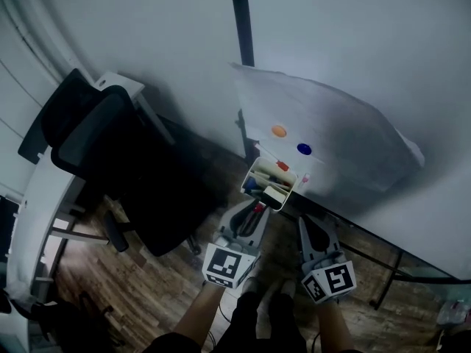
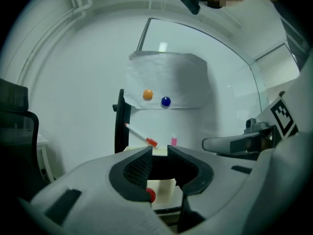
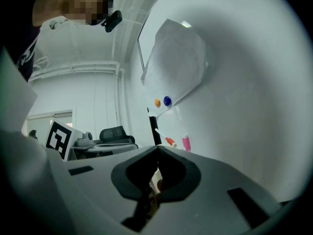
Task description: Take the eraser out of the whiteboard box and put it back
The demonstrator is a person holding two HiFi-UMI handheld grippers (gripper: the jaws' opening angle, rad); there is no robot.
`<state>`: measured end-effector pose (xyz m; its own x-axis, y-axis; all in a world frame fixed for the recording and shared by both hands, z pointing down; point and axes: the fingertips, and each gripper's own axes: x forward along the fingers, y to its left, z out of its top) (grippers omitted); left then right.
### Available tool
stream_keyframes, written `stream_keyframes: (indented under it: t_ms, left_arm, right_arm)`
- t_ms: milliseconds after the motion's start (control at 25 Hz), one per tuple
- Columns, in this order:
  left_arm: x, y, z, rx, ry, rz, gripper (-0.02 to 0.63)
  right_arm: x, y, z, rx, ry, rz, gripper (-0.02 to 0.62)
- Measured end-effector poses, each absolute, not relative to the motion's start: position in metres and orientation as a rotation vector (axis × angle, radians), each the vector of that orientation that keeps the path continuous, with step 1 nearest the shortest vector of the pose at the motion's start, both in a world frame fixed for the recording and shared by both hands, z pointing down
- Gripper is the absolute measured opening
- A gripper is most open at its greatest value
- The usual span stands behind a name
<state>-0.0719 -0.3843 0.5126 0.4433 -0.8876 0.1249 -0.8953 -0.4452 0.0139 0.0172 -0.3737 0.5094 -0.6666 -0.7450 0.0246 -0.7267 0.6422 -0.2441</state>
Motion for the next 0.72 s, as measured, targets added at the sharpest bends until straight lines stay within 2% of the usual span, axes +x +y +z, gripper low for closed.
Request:
stream_keyframes:
  t_ms: [120,320,480,720]
  left_arm:
    - [-0.066,-0.391,0.519,2.593,-1.608,0.185,0.141]
    - [-0.054,-0.403,0.532,2.580,-1.606,0.261,0.222]
    - [-0.046,-0.412,0.544,2.557,-1.596,0.311,0.249]
    - [-0.047,-0.419,0.548,2.530,-1.631,0.351,0.249]
  right_arm:
    - [0.022,-0.374,0.513,-1.264,2.773,-0.369,0.003]
    - [0.032,-0.375,0.522,-1.296,2.772,-0.389,0.003]
    - [0.042,-0.376,0.525,-1.323,2.763,-0.391,0.003]
    - [0.052,-0.377,0.528,-1.347,2.755,-0.398,0.003]
